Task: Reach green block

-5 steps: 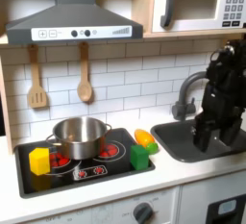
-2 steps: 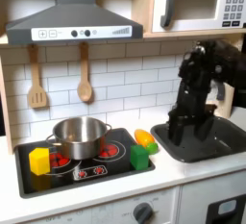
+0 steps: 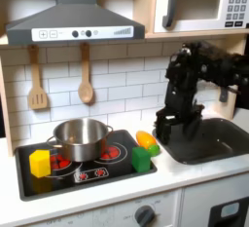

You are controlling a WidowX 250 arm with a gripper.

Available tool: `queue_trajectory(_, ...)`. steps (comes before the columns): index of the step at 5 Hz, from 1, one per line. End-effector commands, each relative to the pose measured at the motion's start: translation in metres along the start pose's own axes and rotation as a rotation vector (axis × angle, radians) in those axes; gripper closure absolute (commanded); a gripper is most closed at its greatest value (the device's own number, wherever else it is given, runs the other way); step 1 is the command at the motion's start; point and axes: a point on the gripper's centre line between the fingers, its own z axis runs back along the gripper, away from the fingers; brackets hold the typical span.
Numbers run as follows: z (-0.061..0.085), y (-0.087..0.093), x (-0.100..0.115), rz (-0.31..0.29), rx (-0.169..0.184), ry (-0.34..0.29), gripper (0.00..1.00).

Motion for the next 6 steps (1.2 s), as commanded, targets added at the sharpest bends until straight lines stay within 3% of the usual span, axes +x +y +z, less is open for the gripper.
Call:
queue_trajectory(1,-0.009,0.012,0.02,0.008,0.004,-0.003,0.0)
queue_trajectory(6,-0.039,0.019,0.044,0.028,0.013,0.016,0.0)
